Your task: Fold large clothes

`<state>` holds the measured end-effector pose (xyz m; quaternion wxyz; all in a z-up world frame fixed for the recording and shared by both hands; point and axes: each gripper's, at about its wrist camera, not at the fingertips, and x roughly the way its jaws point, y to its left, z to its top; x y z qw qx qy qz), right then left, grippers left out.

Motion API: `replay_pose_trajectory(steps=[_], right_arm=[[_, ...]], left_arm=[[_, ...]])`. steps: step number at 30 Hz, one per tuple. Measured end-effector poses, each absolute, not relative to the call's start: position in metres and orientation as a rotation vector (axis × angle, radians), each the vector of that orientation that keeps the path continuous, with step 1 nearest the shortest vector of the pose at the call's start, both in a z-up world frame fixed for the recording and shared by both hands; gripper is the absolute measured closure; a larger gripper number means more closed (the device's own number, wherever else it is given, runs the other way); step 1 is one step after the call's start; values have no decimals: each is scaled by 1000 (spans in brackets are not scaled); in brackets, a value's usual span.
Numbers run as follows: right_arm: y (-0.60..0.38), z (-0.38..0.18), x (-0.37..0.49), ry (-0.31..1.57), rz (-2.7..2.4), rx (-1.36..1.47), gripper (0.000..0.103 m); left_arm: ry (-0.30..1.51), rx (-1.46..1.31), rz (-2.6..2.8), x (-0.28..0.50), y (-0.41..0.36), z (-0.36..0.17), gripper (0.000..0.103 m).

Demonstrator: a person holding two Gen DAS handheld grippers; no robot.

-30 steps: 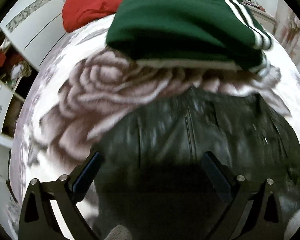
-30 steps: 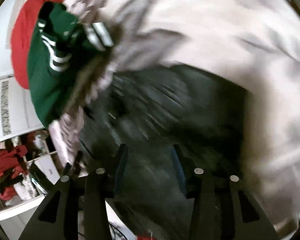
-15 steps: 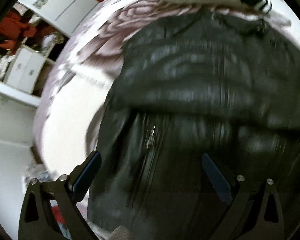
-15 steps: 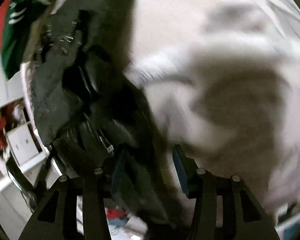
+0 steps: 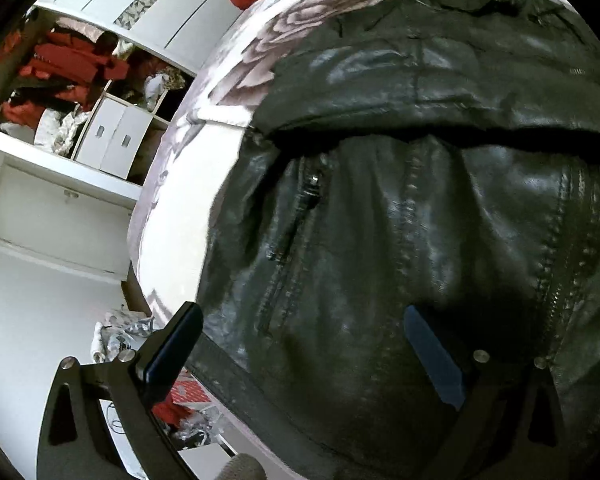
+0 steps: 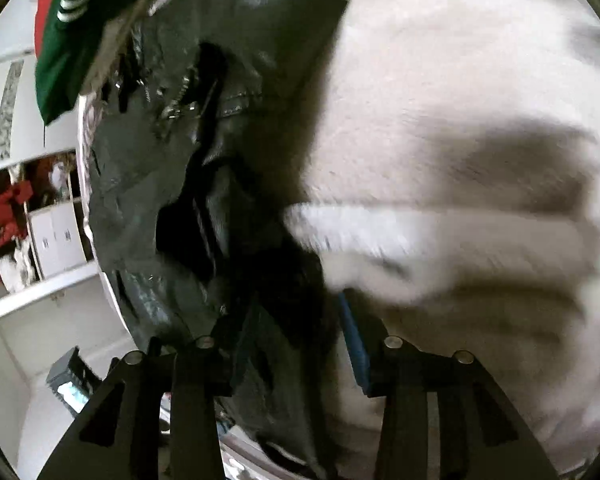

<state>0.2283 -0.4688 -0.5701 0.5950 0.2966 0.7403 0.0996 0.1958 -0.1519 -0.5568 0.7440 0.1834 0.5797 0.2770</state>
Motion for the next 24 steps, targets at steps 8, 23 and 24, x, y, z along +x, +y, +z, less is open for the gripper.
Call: replay_pose_trajectory(steps=[8,23,24], right_arm=[[-477,-552,223,1764,234,591,80],[-652,-503,166,1714,-61,638,60],[-660,-503,164,1712,-73,634,60]], left_arm=[[1256,448,631,191,-172,-546,0],[1184,841,366,93,-399,-555,0],[1189,859,366,92,-403,-564,0]])
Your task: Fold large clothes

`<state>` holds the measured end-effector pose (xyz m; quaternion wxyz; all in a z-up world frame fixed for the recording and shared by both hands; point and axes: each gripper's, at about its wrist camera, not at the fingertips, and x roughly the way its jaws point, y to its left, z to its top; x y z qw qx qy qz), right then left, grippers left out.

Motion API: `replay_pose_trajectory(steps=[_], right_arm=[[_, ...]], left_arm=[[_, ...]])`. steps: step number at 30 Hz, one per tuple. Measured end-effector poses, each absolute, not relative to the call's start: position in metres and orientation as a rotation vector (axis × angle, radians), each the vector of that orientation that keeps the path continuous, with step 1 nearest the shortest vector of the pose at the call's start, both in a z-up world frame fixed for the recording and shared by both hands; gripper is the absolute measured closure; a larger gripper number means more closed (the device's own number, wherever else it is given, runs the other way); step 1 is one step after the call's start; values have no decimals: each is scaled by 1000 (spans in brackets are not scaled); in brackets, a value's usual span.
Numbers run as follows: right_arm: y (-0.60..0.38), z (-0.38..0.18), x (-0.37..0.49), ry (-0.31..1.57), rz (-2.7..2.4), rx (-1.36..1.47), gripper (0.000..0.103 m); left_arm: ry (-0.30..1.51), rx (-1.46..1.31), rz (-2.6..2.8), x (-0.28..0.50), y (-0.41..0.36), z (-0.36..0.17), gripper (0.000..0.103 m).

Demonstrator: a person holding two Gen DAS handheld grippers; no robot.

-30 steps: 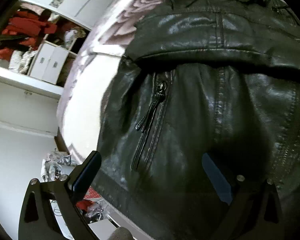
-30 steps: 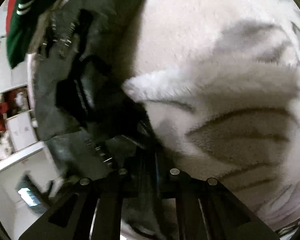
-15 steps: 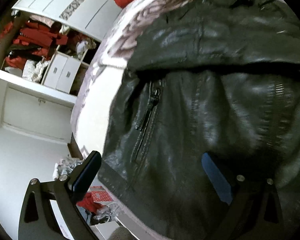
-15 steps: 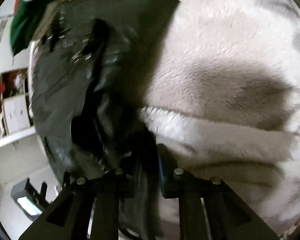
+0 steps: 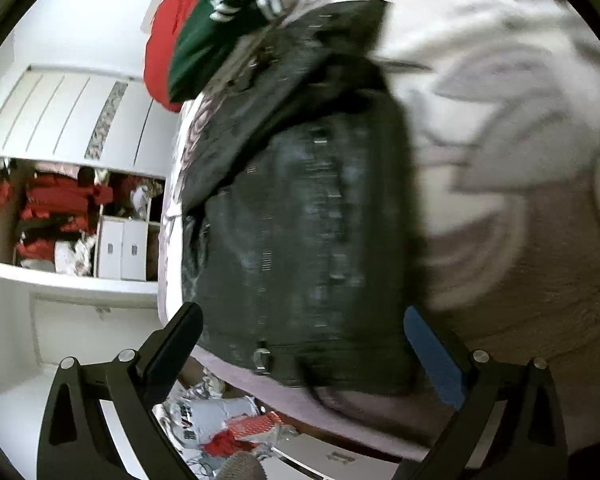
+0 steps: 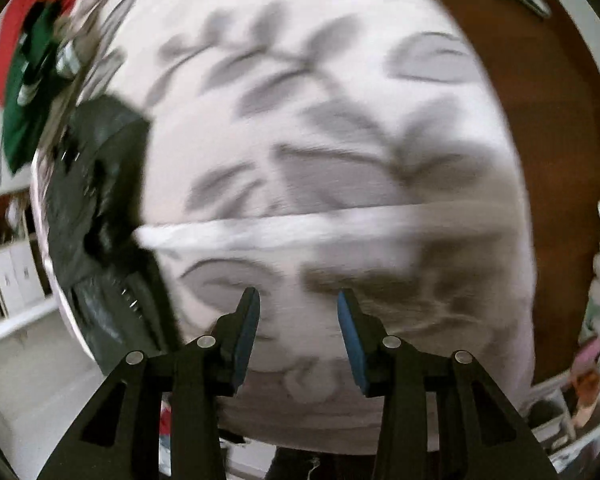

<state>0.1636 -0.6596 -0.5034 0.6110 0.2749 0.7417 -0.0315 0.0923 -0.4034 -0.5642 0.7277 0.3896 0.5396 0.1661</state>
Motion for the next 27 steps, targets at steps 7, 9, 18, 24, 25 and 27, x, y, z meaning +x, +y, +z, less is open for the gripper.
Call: replay_pose_trajectory(steps=[7,9,18,24,25,27], right_arm=[[-665,-500,173,1688,-50,602,60],[-654,-498,184,1665,25,633,59],[-560,-546,255,1609,460,895,25],[-506,-587,289,1636,538,1056,21],[-505,-589,291,1647,513,1076,21],[-498,-584,293,1632,497,1131,55]], left_arm=[[1244,817,480,113,-382,-598,0],[1228,815,531,121,-369,-593,0],[1240,537,454,132,-316,-549,89],[1250,507,395,133,-317,-540,91],[1253,506,385,133,-318,-540,91],[1249,502,355,133,-313,-534,91]])
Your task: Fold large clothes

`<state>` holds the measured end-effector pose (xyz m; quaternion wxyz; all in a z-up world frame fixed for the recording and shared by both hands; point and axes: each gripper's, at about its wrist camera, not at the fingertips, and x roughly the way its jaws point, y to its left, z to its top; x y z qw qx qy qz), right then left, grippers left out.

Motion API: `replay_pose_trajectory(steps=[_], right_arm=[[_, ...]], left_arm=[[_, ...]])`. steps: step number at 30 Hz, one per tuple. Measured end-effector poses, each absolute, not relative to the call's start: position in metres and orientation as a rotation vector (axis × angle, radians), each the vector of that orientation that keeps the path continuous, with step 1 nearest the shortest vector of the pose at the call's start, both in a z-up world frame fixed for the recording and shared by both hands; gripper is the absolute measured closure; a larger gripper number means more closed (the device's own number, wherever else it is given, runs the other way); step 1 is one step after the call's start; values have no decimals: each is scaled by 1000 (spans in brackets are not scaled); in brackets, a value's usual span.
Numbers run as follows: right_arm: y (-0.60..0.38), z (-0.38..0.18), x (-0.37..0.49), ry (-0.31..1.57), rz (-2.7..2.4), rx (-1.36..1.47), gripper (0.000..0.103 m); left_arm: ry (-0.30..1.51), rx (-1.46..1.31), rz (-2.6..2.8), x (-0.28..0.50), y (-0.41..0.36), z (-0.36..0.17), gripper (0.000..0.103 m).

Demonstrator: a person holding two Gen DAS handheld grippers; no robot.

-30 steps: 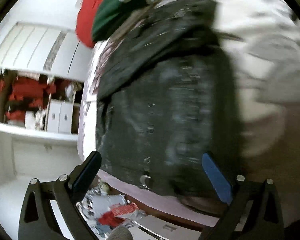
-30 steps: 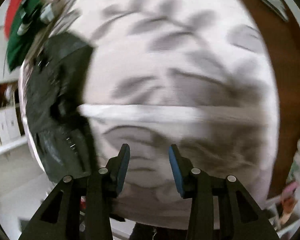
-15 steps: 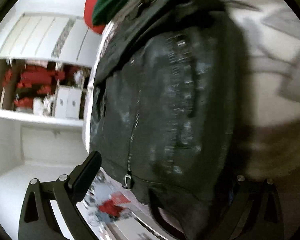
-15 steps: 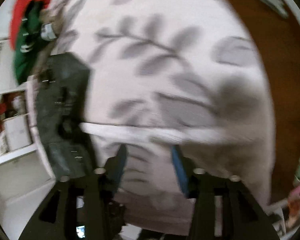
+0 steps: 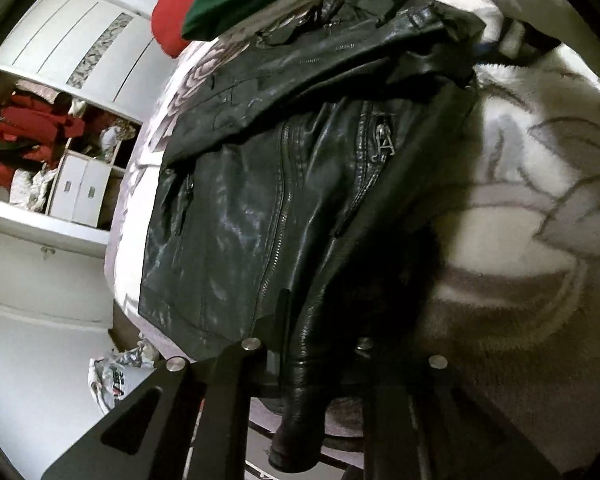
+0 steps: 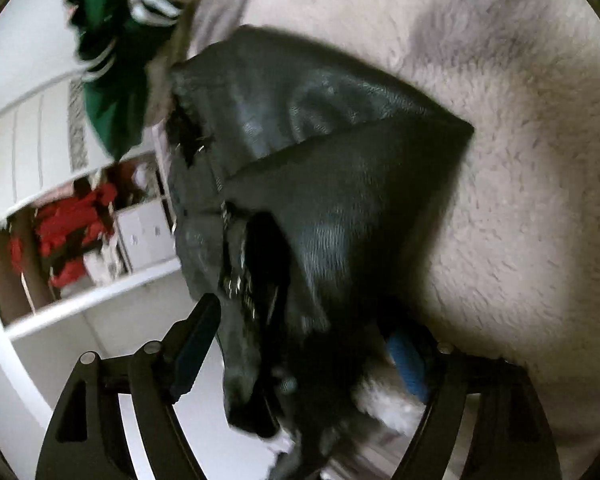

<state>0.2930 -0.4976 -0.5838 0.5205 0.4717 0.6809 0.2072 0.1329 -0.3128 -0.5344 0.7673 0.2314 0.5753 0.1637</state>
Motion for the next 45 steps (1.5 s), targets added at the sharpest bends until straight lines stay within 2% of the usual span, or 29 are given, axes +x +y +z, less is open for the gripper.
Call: replay_pose_trajectory(steps=[3,5,10,15,19,22,26,28,29,30,32,34,36,38,43,45], right_arm=[[-486,-549,298,1623,450,1062,76],[-471,-514,303,1615,452,971,80],[-413,-434,321,1614,459,752,83],[-280,-379,354,1639,449,474,83],[-160,-387,372,1670,438,283,83],[-79,-423,383,1720,394,141,83],[-29,-474,378,1757,259,12,82],[-19,-482,376,1760,228,-9,78],[-17,-481,375,1763,238,1,67],[-15,-478,375,1765,263,33,49],[-18,-464,372,1768,365,141,31],[-30,-451,369,1772,452,277,31],[-46,-444,366,1788,581,511,31],[-64,-443,363,1783,566,617,31],[-65,-500,360,1836,446,536,32],[-65,-497,362,1844,477,561,31]], left_arm=[[1238,453,309,128,-302,-516,92],[1231,401,281,126,-290,-501,93],[1243,192,249,133,-231,-459,93],[1265,-120,264,151,-129,-434,94],[1291,-292,278,161,-46,-454,93],[1324,-405,276,164,10,-492,92],[1375,-586,209,162,65,-555,86],[1380,-696,137,158,83,-574,83],[1367,-776,88,154,92,-578,82],[1358,-826,63,149,97,-579,79],[1341,-912,36,135,107,-578,75],[1336,-975,39,119,116,-577,57],[1339,-1009,58,104,122,-576,57],[1356,-1015,88,98,128,-573,56],[1341,-936,140,115,149,-564,56],[1324,-869,132,131,148,-555,56]])
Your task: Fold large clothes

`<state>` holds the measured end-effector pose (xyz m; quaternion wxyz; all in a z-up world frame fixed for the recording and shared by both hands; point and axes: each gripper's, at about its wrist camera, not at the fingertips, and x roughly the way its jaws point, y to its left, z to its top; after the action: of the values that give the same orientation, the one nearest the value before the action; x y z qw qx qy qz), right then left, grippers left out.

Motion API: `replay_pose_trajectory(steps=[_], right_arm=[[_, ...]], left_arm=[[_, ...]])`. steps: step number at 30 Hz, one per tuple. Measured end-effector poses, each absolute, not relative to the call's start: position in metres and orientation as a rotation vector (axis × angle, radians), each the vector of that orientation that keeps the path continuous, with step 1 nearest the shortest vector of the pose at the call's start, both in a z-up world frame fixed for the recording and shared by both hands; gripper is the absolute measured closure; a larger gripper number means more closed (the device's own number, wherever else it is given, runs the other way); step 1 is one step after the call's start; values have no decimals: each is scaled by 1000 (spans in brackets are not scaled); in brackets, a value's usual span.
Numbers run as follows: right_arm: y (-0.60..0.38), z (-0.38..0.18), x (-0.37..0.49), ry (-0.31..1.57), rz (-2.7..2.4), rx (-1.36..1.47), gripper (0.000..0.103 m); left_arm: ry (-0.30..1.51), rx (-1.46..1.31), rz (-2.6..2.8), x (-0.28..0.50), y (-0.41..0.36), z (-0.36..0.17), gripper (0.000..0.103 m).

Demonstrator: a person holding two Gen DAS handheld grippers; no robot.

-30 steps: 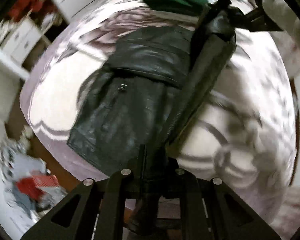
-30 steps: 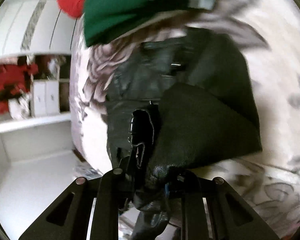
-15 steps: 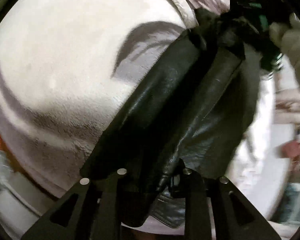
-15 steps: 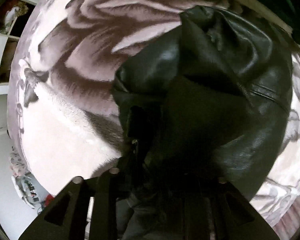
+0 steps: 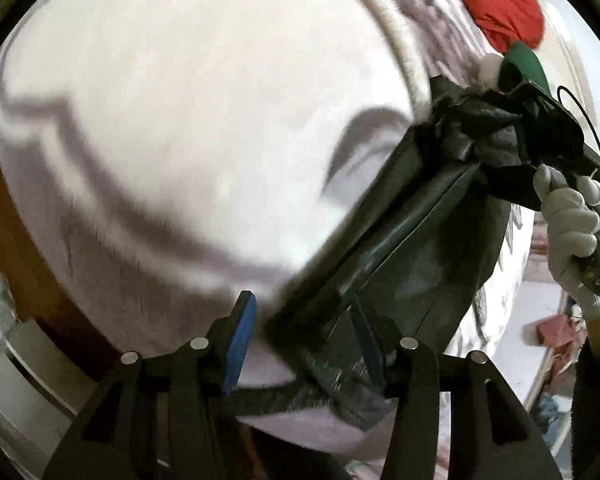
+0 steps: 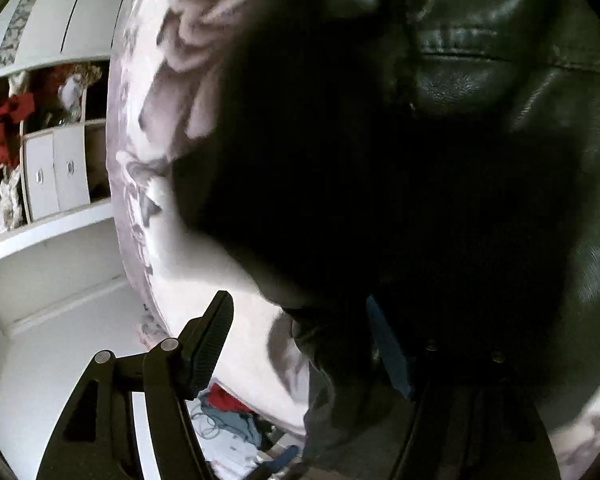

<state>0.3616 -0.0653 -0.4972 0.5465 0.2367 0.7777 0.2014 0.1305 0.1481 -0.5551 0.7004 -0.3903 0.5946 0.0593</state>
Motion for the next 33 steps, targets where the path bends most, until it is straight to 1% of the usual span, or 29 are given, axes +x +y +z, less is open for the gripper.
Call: replay_pose_trajectory(steps=[3,6,9,10,11,12,14,16,17,18,19,20,21,23,25,26,28,31,32,33], right_arm=[[-89,-461,365,1789,545,655,31],[-124,-423,365,1703,506,615,31],[-157,-405,362,1677,422,581,31],[-169,-402,360,1675,405,582,31],[-179,-400,358,1672,388,586,31],[-187,-400,356,1670,372,586,31],[-202,-402,355,1667,333,591,31],[-200,-412,357,1660,337,608,31],[-191,-417,357,1656,359,604,34],[-172,-423,360,1649,387,586,47],[-149,-429,364,1643,409,557,58],[-125,-438,370,1647,436,527,75],[-97,-451,375,1660,456,507,79],[-62,-487,388,1712,412,380,81],[-46,-516,395,1746,402,307,85],[-46,-524,400,1751,400,320,90],[-52,-519,404,1781,412,366,90],[-75,-486,398,1759,486,406,89],[-88,-472,393,1744,496,403,84],[-99,-463,388,1735,489,392,76]], left_arm=[[1300,-786,80,157,142,-547,56],[1307,-710,14,184,124,-554,56],[1282,-603,-45,210,101,-555,59],[1266,-562,-37,215,95,-555,92],[1271,-516,-14,219,91,-559,100],[1271,-534,-5,220,94,-561,101],[1229,-663,15,210,114,-564,101],[1224,-697,58,197,130,-565,102],[1227,-716,83,190,140,-568,103],[1240,-708,119,185,144,-571,103],[1257,-706,159,180,154,-578,103],[1270,-717,172,177,160,-583,103],[1279,-747,189,171,171,-590,103],[1264,-789,189,164,186,-592,103],[1262,-715,199,163,191,-580,103],[1261,-680,199,167,191,-574,103],[1282,-594,238,177,190,-561,103],[1287,-514,252,198,182,-544,101],[1281,-481,252,206,178,-536,101],[1259,-447,239,214,172,-526,97]])
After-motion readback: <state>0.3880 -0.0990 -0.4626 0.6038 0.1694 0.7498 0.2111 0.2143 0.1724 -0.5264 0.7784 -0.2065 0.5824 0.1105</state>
